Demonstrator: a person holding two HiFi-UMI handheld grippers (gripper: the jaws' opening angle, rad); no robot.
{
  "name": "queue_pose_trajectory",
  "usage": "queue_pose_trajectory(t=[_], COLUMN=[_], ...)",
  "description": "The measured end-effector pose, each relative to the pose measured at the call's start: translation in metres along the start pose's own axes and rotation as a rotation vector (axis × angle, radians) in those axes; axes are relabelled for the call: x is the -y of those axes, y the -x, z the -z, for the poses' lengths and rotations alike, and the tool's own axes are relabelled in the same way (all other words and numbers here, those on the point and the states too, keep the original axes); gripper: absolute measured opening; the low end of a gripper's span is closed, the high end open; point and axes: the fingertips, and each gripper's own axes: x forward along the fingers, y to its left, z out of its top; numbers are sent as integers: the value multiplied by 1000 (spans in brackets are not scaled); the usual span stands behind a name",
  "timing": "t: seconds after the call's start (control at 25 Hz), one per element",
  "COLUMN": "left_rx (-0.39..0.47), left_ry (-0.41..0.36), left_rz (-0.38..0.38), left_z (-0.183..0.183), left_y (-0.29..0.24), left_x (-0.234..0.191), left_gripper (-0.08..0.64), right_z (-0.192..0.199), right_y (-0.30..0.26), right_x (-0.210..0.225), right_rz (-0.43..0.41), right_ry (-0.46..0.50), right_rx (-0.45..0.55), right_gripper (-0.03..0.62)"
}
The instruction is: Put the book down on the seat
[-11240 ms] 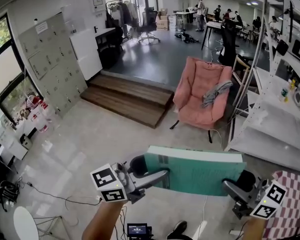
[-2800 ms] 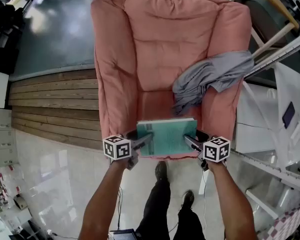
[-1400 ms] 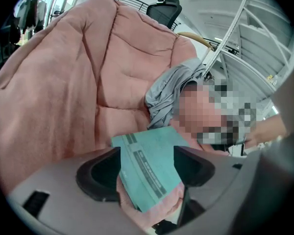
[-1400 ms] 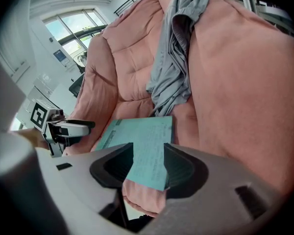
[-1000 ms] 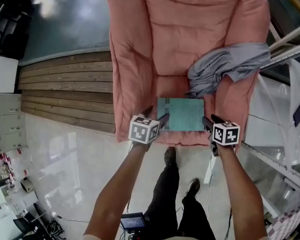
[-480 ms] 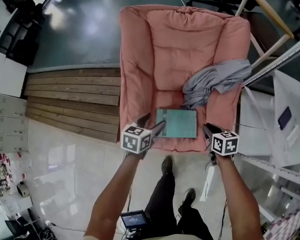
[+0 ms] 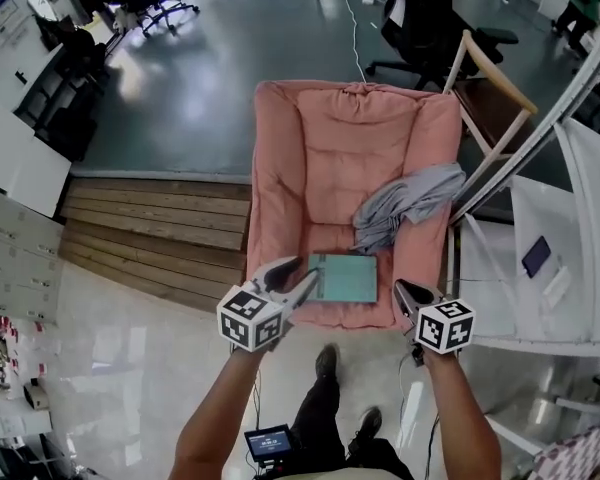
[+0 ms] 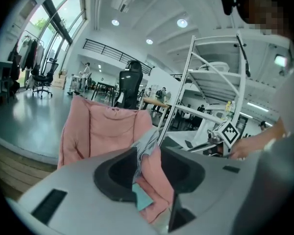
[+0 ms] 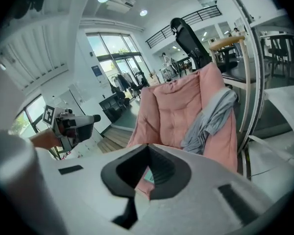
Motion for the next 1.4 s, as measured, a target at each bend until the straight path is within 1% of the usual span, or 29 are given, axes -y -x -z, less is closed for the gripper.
queue_pose_trajectory(t=[0.16, 0.36, 0.64, 0.8, 0.96, 1.16, 1.4], left_rx=[61, 148, 232, 271, 308, 319, 336], left_ry=[-40, -135, -237, -286, -314, -327, -341], left_rz=[33, 74, 114, 110, 96, 43, 7], left_z=[-37, -87, -121, -142, -146, -140, -134], left_y=[43, 92, 156, 194, 223, 241, 266], left_x=[48, 106, 192, 235, 263, 279, 299], left_gripper=[117, 86, 75, 75, 75, 75, 76], right_z=[-24, -67, -100, -107, -109, -101, -83], right_y=[52, 120, 230, 281, 319, 351, 378], right_x=[-49, -100, -156, -186, -208, -224, -232], right_rz=[-60, -114, -156, -174, -191, -218, -231], right_ry=[39, 142, 331, 413, 464, 511, 529], right_rx=[55, 137, 216, 250, 278, 296, 289], right_gripper=[-8, -9, -11, -9, -9, -9, -9])
